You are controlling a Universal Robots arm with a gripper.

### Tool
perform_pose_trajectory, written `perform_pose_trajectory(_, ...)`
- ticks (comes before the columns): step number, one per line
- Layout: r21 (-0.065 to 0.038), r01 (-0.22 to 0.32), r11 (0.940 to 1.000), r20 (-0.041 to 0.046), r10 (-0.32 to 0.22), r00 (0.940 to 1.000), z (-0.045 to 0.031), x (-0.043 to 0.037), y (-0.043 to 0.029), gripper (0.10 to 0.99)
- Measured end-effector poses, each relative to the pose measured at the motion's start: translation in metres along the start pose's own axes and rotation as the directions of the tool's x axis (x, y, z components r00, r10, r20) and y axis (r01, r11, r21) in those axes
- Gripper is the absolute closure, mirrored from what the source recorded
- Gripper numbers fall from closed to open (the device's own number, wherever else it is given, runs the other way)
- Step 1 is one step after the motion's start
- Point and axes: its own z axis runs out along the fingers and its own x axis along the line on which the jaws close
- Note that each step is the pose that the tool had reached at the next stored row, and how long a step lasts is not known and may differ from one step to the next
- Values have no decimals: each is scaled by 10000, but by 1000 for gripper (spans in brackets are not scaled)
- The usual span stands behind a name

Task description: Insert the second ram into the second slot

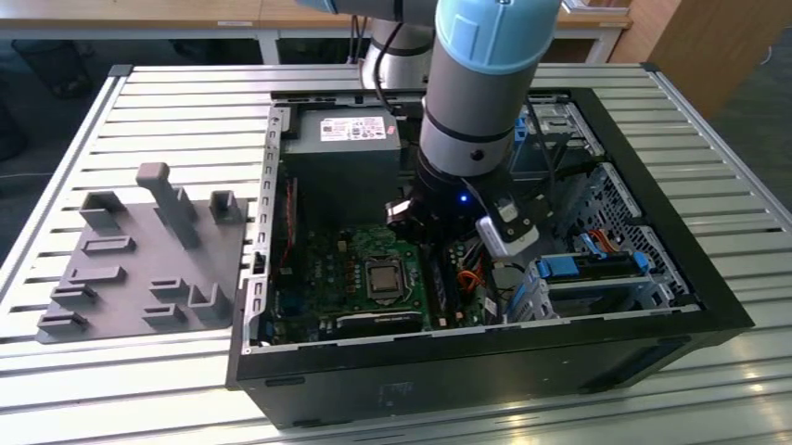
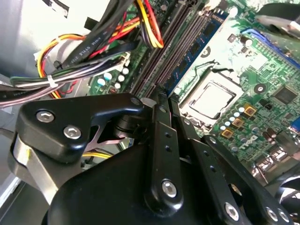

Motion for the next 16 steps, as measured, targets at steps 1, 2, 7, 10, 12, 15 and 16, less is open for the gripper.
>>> perform_pose_trajectory(1,-4,-10,10000,0,10,10000,7,-1,0,949)
perform_pose_trajectory(2,-3,-15,10000,0,15,10000,13,-1,-1,949)
perform_pose_trajectory(7,-3,-16,10000,0,16,10000,50,-2,0,949)
perform_pose_trajectory(10,-1,-24,10000,0,24,10000,60,-2,4,949)
perform_pose_trajectory(12,-4,-29,10000,0,29,10000,64,-2,8,949)
perform_pose_trajectory(15,-3,-35,10000,1,35,10000,71,-2,13,949)
perform_pose_trajectory(16,-1,-36,10000,0,36,10000,71,-2,13,949)
